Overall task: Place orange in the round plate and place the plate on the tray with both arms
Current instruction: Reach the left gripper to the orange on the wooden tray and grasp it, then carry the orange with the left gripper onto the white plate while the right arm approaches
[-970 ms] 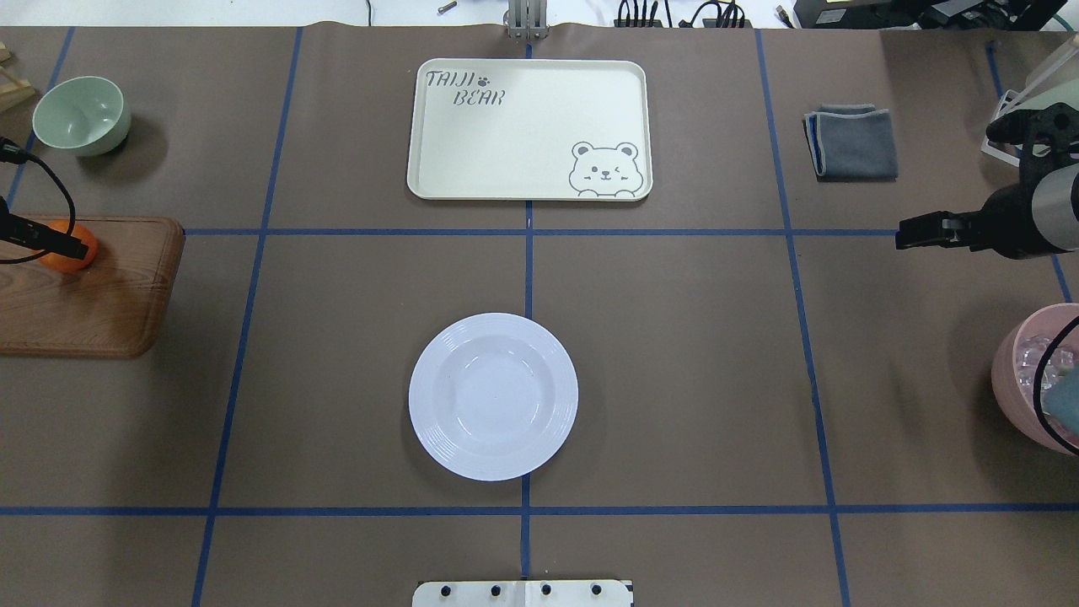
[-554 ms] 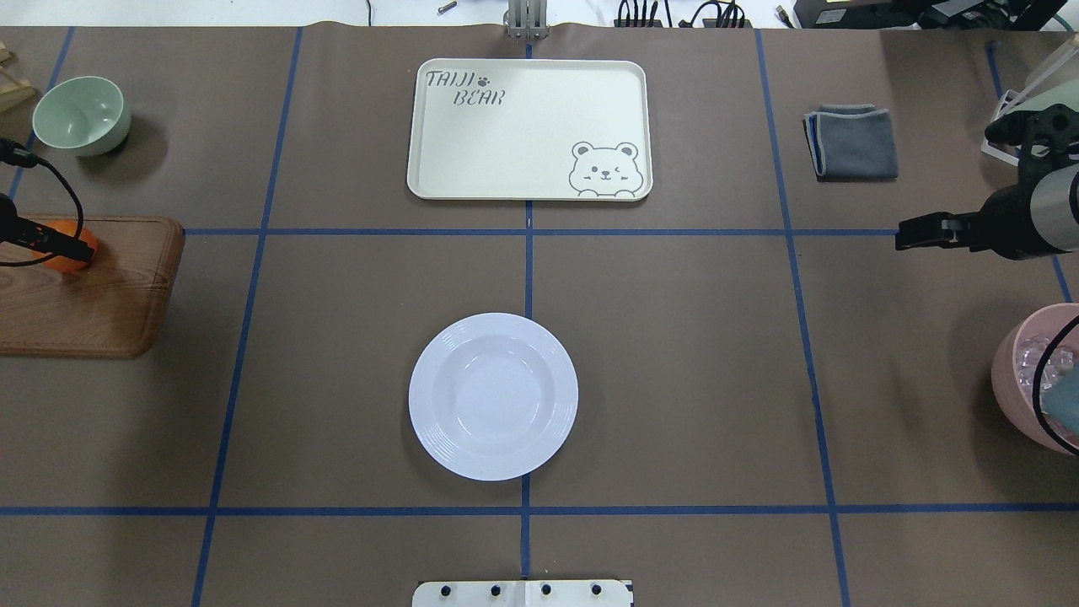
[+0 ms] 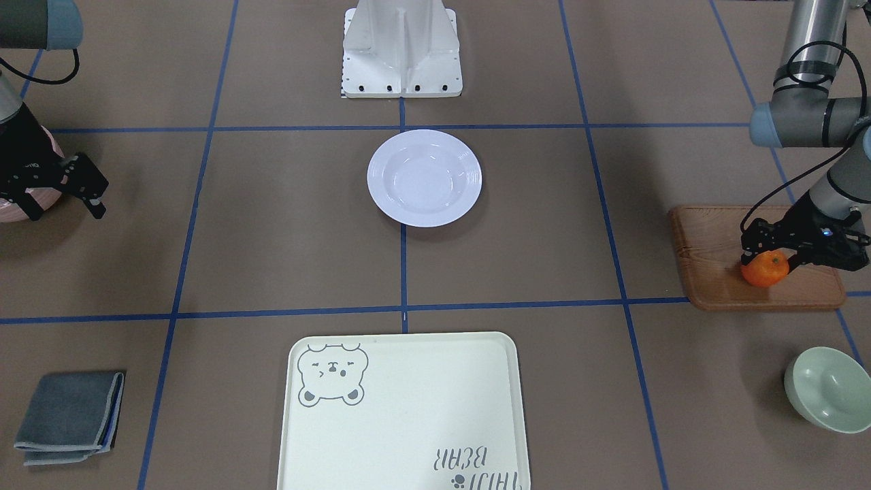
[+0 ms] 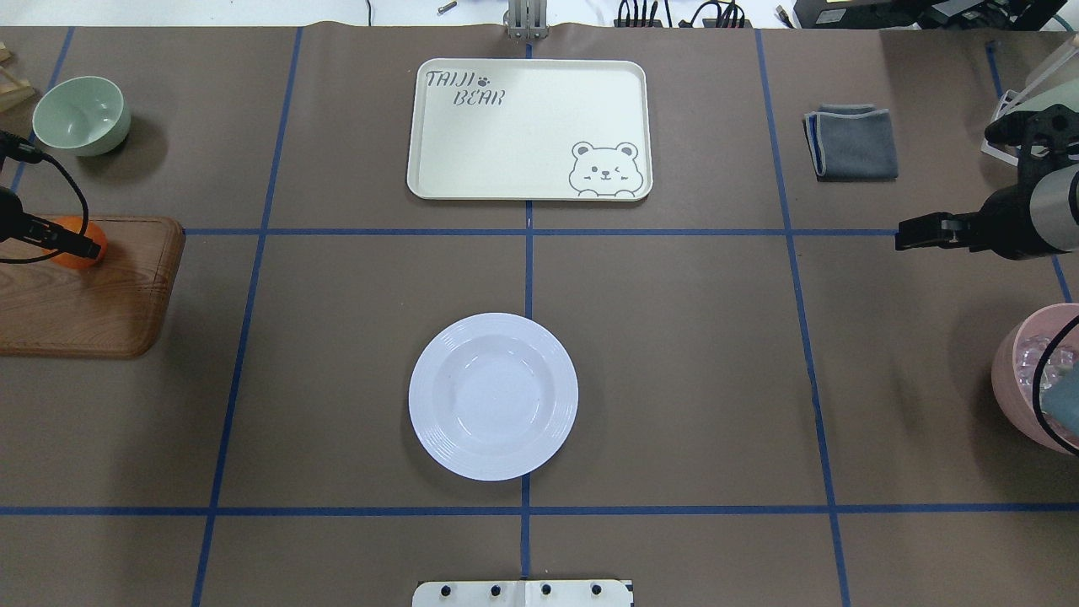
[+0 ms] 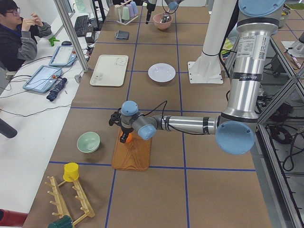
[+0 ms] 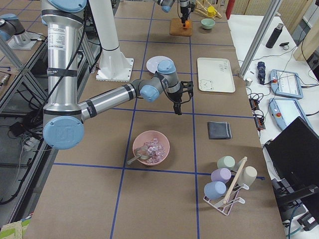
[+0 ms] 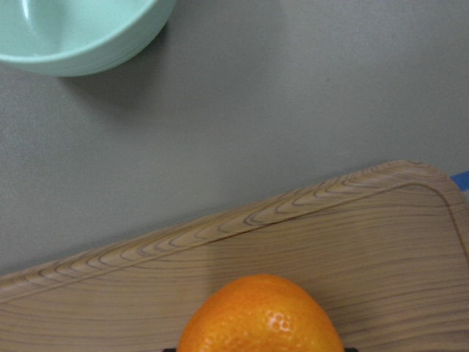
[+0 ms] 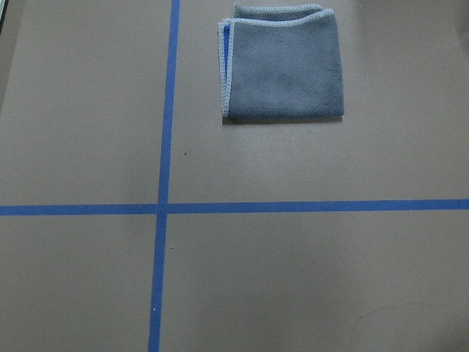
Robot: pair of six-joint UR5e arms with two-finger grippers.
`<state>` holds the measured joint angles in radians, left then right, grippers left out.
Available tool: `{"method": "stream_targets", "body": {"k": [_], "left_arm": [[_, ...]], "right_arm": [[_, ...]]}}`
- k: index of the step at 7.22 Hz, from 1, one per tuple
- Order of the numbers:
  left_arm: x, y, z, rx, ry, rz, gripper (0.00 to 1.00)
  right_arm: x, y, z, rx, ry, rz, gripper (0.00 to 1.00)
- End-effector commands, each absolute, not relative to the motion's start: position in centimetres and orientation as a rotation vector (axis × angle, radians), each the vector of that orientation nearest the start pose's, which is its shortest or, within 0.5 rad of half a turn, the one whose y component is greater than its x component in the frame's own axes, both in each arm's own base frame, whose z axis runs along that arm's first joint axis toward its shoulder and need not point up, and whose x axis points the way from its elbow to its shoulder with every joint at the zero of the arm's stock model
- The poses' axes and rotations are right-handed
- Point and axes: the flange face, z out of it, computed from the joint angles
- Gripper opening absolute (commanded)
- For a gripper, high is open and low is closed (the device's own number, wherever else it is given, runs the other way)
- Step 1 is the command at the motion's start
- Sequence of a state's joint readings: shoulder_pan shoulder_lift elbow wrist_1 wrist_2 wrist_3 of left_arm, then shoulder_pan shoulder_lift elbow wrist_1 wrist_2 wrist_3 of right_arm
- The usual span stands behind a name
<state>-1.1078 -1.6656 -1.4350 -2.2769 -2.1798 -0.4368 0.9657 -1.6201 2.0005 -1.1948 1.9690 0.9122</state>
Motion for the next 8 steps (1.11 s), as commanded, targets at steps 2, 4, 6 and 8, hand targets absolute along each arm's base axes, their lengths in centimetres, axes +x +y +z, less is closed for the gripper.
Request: {"method": "stream_targets", "body": {"k": [2,4,6,8], "left_arm": [[15.3,-57.1,49.0,0.334,0.872,0.145,0.00],[20.7,-56.2,39.7,0.301,0.931,0.047,0.00],[34.2,-53.5,31.3,0.264,0.927,-0.056,0.00],[44.8,-49.2,22.0,0.209,0.864,-0.150,0.00]], "right_arm": [[-19.8,-45.1,43.1,0.295,-0.805,0.132,1.00],[-21.8,-46.2,40.4,0.304,-0.852,0.156,1.00],[-24.9,-46.3,37.2,0.294,-0.908,0.197,1.00],[-29.6,-45.8,32.9,0.286,-0.969,0.251,1.00]]}}
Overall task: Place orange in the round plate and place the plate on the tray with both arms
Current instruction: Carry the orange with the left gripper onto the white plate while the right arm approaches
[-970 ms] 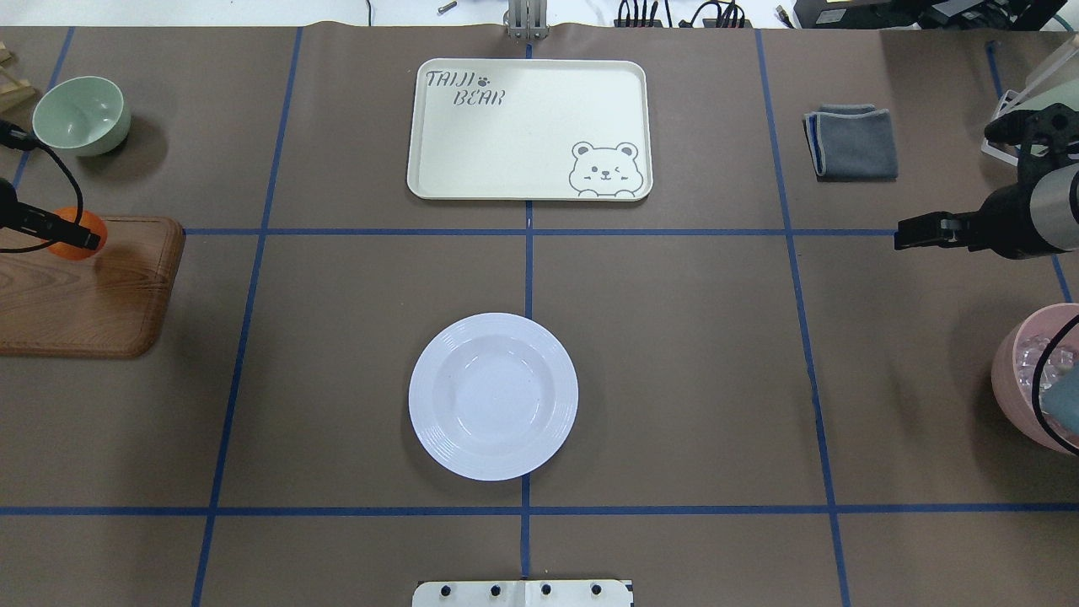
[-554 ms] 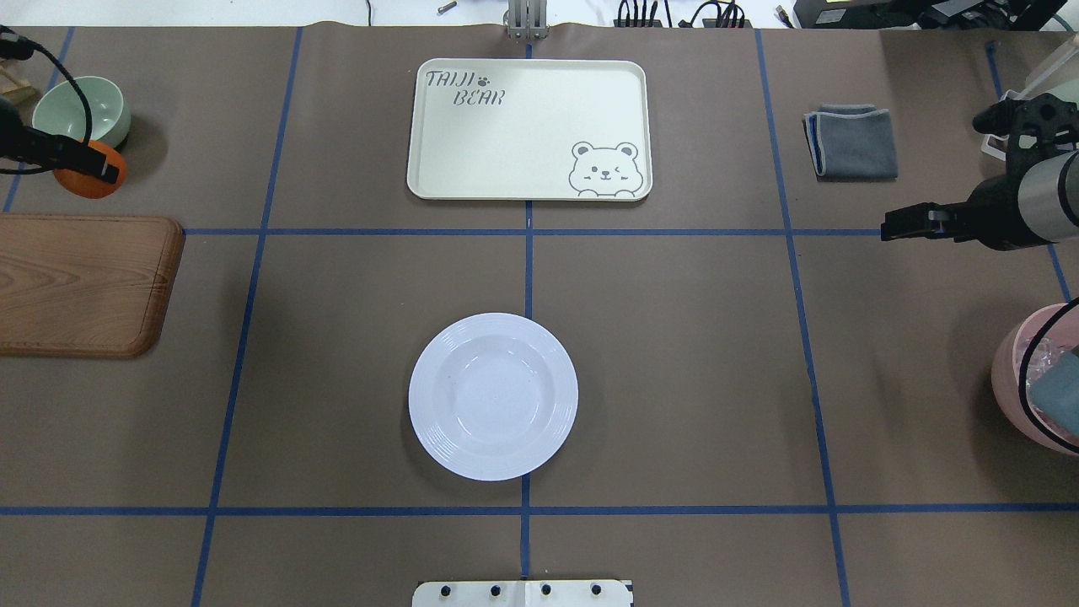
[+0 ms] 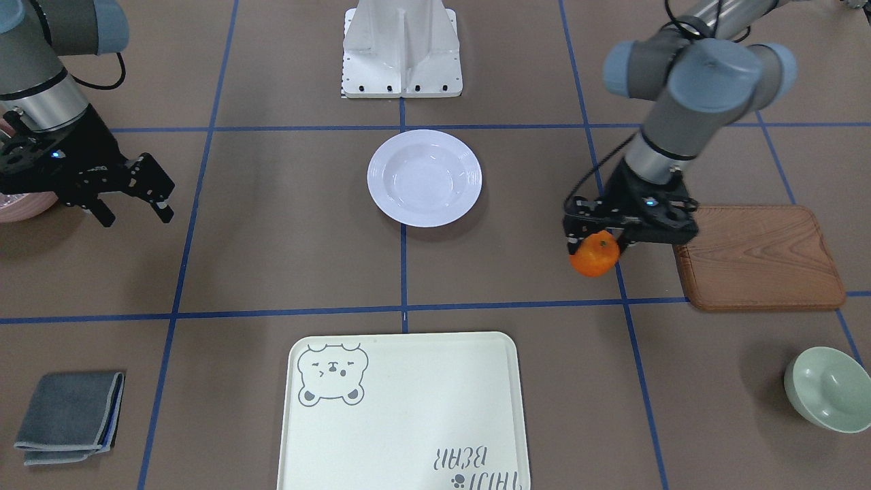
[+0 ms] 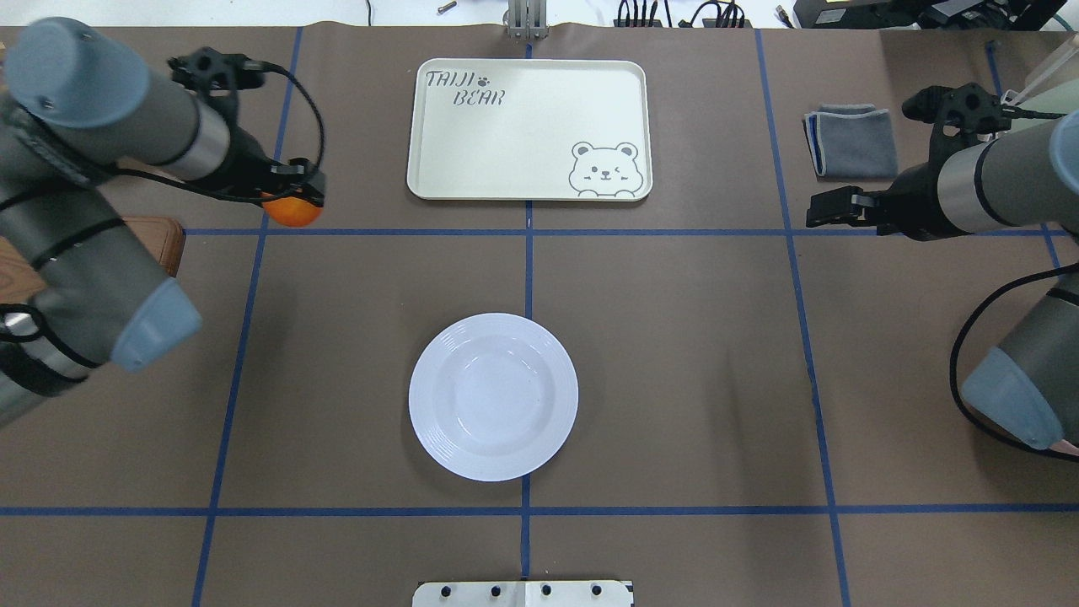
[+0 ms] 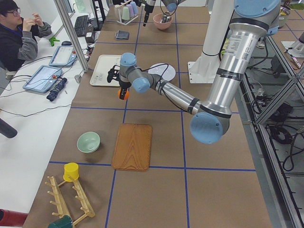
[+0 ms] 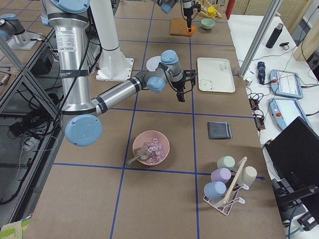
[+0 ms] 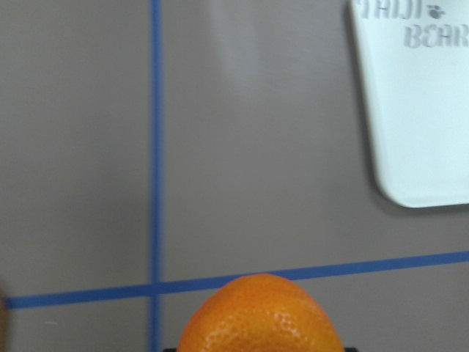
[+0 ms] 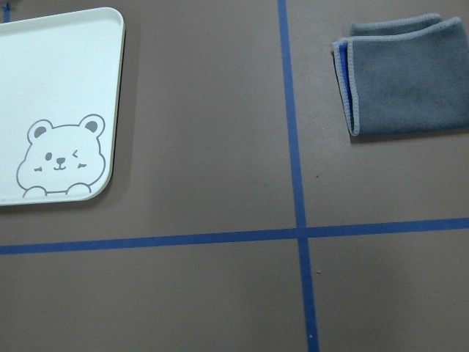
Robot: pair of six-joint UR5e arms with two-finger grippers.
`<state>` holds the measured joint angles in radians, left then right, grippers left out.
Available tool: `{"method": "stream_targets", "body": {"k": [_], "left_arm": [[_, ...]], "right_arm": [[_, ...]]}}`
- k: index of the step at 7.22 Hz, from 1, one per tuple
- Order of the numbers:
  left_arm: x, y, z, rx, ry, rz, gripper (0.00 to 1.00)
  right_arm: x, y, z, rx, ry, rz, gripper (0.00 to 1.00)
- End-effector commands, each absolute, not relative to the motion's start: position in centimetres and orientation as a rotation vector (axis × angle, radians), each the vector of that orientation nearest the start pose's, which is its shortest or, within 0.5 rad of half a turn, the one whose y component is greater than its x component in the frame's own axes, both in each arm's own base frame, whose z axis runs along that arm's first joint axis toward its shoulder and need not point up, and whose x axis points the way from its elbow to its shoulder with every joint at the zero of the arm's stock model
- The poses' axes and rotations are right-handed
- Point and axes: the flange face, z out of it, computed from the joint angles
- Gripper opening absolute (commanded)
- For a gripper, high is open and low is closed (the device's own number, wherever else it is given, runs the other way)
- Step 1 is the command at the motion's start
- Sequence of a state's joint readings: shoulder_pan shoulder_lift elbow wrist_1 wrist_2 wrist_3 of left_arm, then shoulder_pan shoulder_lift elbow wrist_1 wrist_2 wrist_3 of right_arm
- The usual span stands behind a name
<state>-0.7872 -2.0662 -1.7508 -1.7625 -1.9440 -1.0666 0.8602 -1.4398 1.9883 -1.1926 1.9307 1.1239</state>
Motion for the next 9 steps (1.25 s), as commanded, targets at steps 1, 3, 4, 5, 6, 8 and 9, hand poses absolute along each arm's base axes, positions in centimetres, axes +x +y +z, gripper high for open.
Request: {"method": "stream_targets", "body": {"k": [1,3,4,5,6,8,9], "left_arm": [[47.5,-47.0,20.3,0.191,0.873,-0.177,0.00],[53.5,-40.9,18.9,0.184,0.880,-0.163,0.00],[55.8,-38.2,18.9,0.184,0.874,-0.157,0.00],[56.7,-36.8,18.8,0.179,0.876,-0.138,0.02],[57.5,-35.8,19.1,0.171,0.872,-0.122,0.10],[59.5,-33.6,20.0,0.152,0.855,-0.085,0.65],[60.0,-33.3,20.7,0.150,0.841,-0.079,0.97]], "right_arm": [[-32.3,-44.7,31.3,0.278,-0.993,0.301,1.00],[-37.7,-41.4,28.8,0.224,-1.049,0.500,1.00],[-39.6,-39.3,28.3,0.201,-1.072,0.567,1.00],[-41.1,-37.6,27.8,0.209,-1.085,0.595,1.00],[-42.2,-36.3,27.6,0.209,-1.092,0.594,1.00],[-43.5,-34.8,27.5,0.210,-1.095,0.582,1.00],[-44.0,-34.1,27.5,0.202,-1.096,0.570,1.00]]}}
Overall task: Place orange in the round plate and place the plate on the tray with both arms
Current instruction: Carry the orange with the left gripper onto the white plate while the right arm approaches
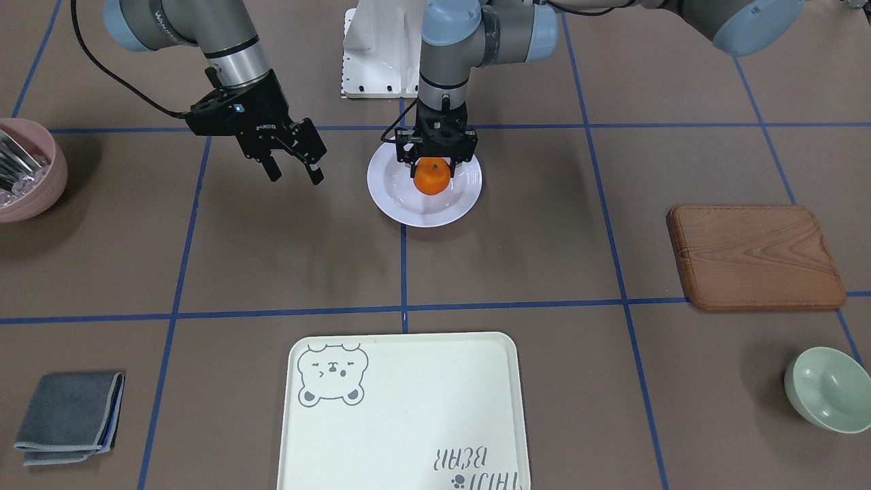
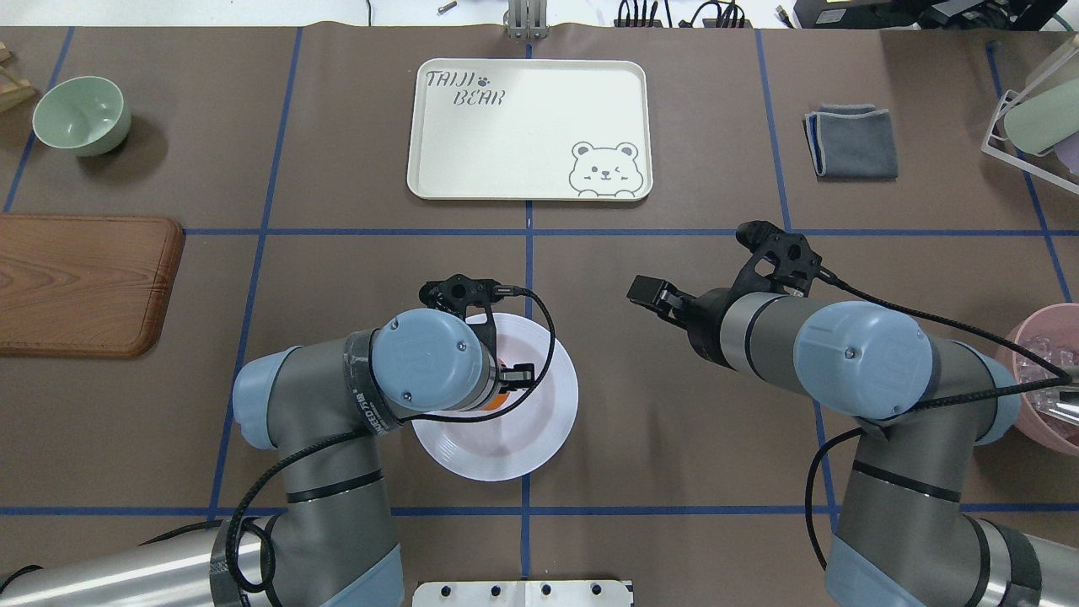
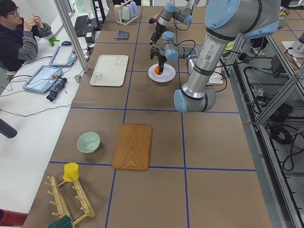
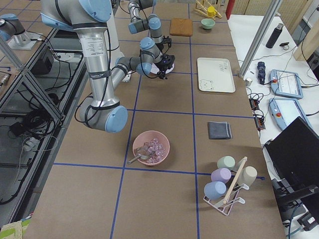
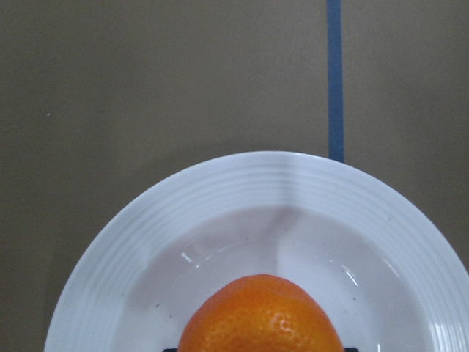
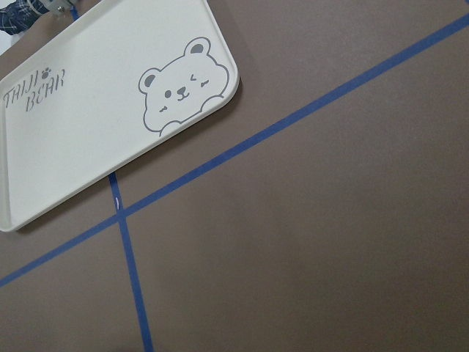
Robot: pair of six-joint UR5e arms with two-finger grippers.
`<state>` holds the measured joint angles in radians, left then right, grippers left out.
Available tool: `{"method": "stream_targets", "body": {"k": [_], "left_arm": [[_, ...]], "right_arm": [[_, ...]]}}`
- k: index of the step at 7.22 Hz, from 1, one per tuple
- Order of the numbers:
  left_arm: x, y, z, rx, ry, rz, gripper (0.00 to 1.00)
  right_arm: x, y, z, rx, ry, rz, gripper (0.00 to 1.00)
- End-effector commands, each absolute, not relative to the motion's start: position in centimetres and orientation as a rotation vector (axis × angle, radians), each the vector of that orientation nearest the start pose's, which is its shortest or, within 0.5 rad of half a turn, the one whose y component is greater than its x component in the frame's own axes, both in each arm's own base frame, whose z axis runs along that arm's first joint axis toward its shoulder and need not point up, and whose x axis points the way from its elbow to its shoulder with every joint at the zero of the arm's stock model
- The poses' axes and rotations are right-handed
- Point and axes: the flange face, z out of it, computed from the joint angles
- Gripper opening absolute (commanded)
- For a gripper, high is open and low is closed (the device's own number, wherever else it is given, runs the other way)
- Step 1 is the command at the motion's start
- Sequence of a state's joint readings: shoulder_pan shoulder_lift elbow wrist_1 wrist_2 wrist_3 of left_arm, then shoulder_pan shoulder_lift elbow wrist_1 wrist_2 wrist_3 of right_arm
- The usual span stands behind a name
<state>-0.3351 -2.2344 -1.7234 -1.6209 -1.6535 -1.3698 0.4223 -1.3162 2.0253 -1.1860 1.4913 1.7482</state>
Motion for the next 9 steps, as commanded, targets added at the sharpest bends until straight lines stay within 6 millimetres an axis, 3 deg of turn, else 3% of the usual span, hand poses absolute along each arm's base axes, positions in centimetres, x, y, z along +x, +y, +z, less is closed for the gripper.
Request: {"method": "stream_targets", "body": {"k": [1,2,3,4,5,6,7,9], "left_arm": [[60.1,-33.2,20.4,0.182,0.841,-0.090,0.98],[59.1,-33.1,19.0,0.190,0.871,-0.091,0.98],[55.6,-33.5,15.9,0.217,0.946,-0.098,0.98],[52.4,-36.2,15.4,0.210,0.957,-0.126,0.98],[48.1,-40.8,15.5,0.196,0.948,-0.084,0.98],[42.9,-45.2,17.8,0.224,0.919,-0.020,0.98],[37.5,-49.3,21.3,0.254,0.872,0.032,0.98],[27.1,-55.9,30.5,0.271,0.774,0.183,0.98]], "right_arm": [[-44.3,-33.7,27.6,0.207,-1.094,0.565,1.00],[-44.7,-33.2,27.6,0.203,-1.094,0.555,1.00],[-45.1,-32.5,27.7,0.194,-1.093,0.542,1.00],[-46.0,-31.2,27.6,0.205,-1.096,0.531,1.00],[-46.8,-30.1,27.0,0.219,-1.128,0.579,1.00],[-47.3,-29.0,26.6,0.211,-1.174,0.610,0.99],[-48.4,-27.4,26.2,0.208,-1.198,0.689,0.98],[-50.2,-24.4,26.2,0.151,-1.228,0.775,0.98]]}}
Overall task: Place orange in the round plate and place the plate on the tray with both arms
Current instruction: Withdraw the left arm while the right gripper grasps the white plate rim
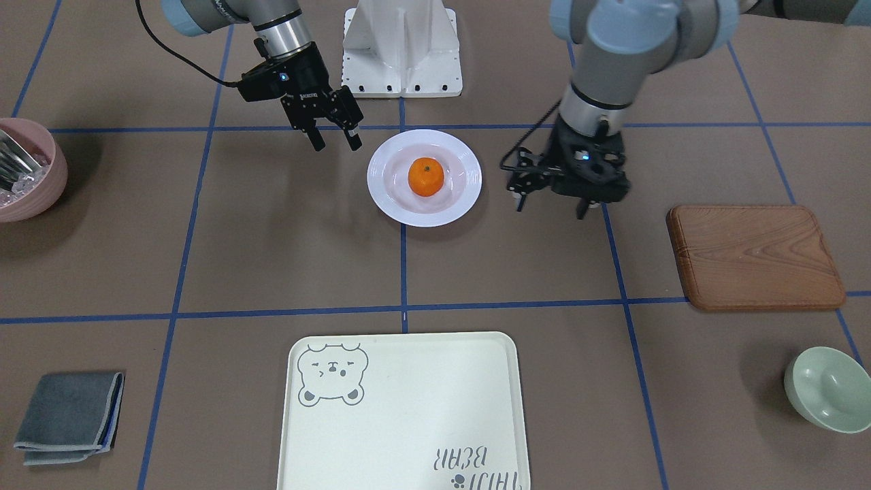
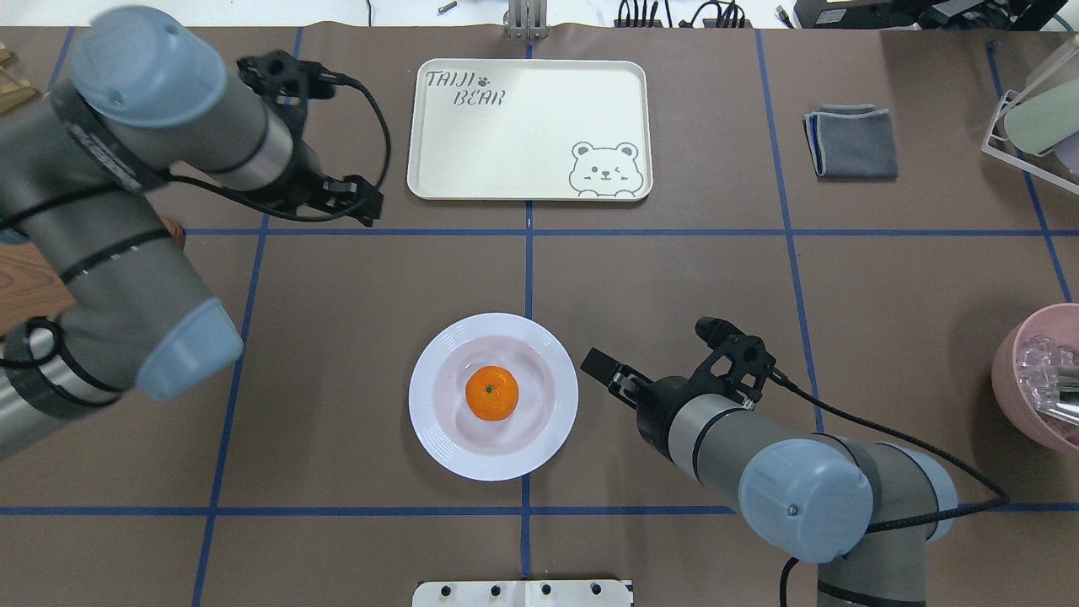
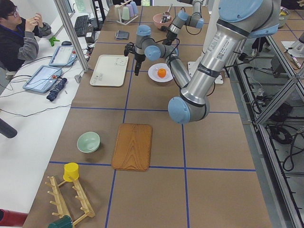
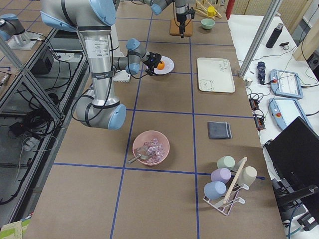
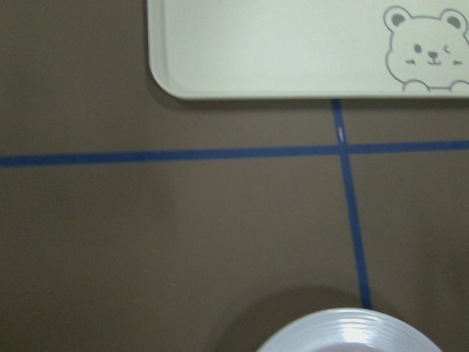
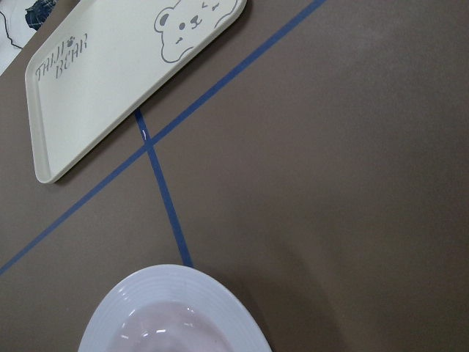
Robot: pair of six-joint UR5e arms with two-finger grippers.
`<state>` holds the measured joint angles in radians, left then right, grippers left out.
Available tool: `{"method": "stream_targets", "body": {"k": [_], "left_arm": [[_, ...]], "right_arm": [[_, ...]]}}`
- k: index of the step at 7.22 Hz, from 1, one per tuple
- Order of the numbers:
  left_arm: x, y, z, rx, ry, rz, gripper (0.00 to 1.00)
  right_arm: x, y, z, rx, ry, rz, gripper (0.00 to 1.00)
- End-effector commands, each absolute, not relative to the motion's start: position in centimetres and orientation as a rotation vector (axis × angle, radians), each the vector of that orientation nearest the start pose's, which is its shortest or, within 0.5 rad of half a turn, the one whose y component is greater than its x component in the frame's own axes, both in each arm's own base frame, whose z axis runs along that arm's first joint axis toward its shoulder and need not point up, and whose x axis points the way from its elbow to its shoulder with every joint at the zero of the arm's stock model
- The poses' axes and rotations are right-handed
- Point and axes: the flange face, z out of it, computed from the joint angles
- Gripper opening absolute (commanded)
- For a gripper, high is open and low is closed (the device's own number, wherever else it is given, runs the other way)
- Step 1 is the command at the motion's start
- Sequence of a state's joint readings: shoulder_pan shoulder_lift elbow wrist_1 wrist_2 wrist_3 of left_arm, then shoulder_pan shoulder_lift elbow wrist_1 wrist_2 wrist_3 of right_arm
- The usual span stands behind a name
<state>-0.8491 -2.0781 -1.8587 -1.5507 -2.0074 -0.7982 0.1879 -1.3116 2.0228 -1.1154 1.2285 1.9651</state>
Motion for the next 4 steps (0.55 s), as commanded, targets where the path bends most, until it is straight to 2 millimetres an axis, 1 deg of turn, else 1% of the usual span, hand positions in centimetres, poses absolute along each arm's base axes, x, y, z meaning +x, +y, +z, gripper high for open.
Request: {"method": "stream_targets", "body": {"k": [1,2,3,4], "left_arm": [[21.9,-58.3,34.3,0.289,0.733,0.251,0.98],[16.0,-60.2,37.9,0.257,0.745,0.209,0.98],[8.9,-62.8,41.4,0.199,0.811,0.088,0.98],[3.3,-63.1,49.1,0.159,0.773,0.089,0.98]], "right_arm": [[-51.1,-22.8,25.9,0.142,-1.247,0.819,0.98],[-51.5,-21.5,26.1,0.153,-1.255,0.849,0.98],[-52.2,-20.1,25.8,0.152,-1.271,0.858,0.99],[-52.5,-19.2,25.6,0.121,-1.278,0.868,0.98]]}}
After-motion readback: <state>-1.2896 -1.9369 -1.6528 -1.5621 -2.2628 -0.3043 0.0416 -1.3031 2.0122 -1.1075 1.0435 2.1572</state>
